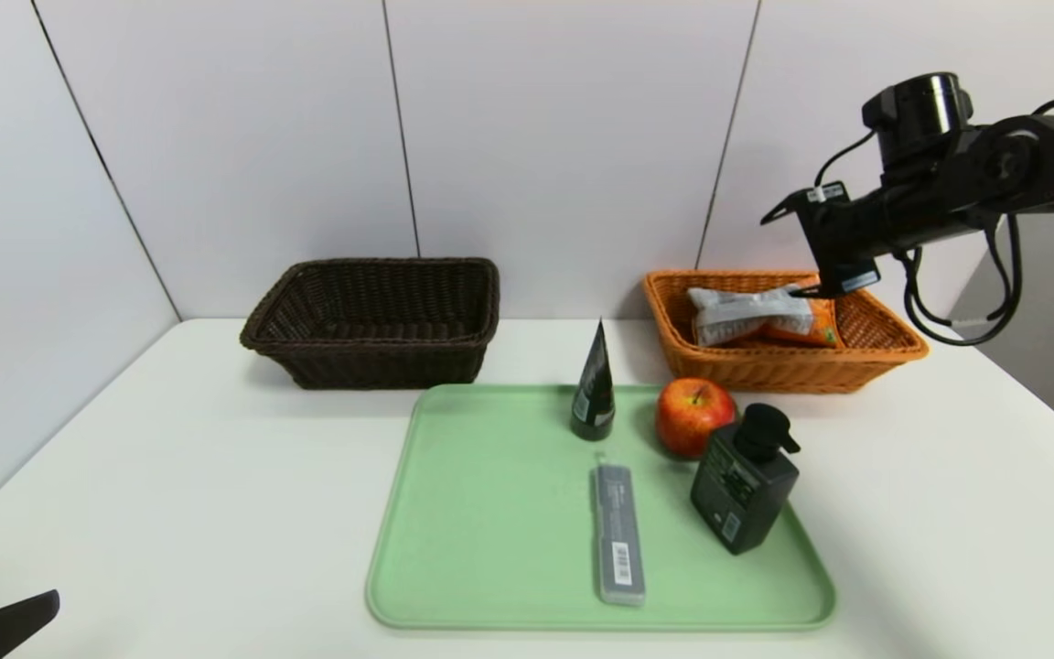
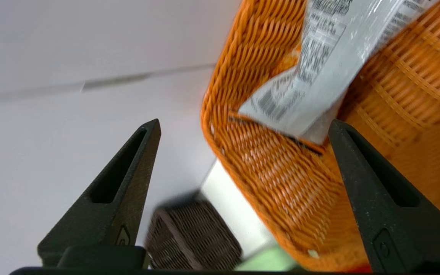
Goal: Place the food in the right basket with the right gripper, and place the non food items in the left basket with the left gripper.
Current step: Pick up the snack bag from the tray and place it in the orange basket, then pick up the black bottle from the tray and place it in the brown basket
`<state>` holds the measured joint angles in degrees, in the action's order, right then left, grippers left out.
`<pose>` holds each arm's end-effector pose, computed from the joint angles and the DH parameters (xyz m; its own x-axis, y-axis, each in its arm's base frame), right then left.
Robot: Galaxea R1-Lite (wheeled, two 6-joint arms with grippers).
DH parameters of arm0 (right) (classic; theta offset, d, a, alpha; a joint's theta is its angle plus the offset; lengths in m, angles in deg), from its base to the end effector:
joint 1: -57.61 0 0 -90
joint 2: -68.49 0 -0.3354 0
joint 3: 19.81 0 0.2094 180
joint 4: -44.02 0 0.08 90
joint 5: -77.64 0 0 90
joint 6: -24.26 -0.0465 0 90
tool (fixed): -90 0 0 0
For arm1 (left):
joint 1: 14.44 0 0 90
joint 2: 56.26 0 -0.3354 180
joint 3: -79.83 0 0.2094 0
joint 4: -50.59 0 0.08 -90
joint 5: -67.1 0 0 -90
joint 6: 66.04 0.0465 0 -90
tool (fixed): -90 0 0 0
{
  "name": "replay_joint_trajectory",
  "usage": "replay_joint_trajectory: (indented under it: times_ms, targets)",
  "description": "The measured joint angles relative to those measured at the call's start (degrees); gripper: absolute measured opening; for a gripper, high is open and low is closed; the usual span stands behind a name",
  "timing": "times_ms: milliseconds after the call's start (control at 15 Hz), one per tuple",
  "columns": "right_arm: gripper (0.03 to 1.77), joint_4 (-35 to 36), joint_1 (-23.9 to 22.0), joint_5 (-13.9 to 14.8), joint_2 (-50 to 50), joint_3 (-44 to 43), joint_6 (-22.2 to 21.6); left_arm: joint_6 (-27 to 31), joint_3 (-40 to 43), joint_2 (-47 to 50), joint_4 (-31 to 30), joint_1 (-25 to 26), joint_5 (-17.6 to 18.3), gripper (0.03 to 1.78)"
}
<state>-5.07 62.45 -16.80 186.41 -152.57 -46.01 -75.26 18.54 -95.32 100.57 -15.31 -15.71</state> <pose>0.4620 0.0427 0.2789 0.8146 0.1467 -0.5611 0.4780 0.3783 0.7928 0.0449 -0.0065 0.2318 0.8760 -0.1385 -0.4620 0.0496 0.9787 -0.1993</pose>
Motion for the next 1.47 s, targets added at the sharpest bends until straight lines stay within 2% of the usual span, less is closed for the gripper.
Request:
replay_joint_trajectory:
  times_ms: [267, 400, 533, 667, 800, 933, 1133, 1333, 1467]
  targets:
    - [1.6, -0.8, 3.62, 6.01, -7.94, 1.24, 5.4, 0.02, -0.33, 0.52, -0.02, 0.0, -0.04, 1.69]
    - [1.63, -0.94, 5.07, 6.89, -13.37, 5.38, 10.45, 0.06, -0.39, 0.78, -0.02, 0.0, -0.02, 1.69]
    - [1.65, -0.78, 6.84, 6.91, -20.24, 14.53, 17.8, 0.22, -0.44, 1.02, 0.0, 0.0, -0.02, 1.69]
    - [1.66, 0.52, 8.22, 6.63, -27.95, 26.1, 27.28, 0.41, -0.39, 1.11, -0.02, 0.0, -0.02, 1.69]
    - [1.67, 4.57, 9.72, 5.97, -36.22, 39.55, 37.27, 0.5, -0.39, 1.19, 0.05, 0.0, -0.02, 1.69]
    - [1.68, 11.02, 11.14, 5.1, -44.69, 52.15, 45.29, 0.52, -0.27, 1.41, 0.16, 0.0, -0.02, 1.69]
    - [1.69, 17.91, 14.86, 4.44, -57.53, 66.62, 52.04, 0.5, -0.22, 1.9, 1.01, 0.0, -0.02, 1.69]
    - [1.69, 19.96, 18.37, 3.51, -69.19, 80.29, 59.09, 0.5, -0.2, 2.27, 1.38, 0.0, -0.02, 1.69]
    - [1.69, 20.5, 19.49, 1.61, -75.18, 86.97, 63.56, 0.52, -0.17, 2.35, 1.33, 0.0, -0.04, 1.69]
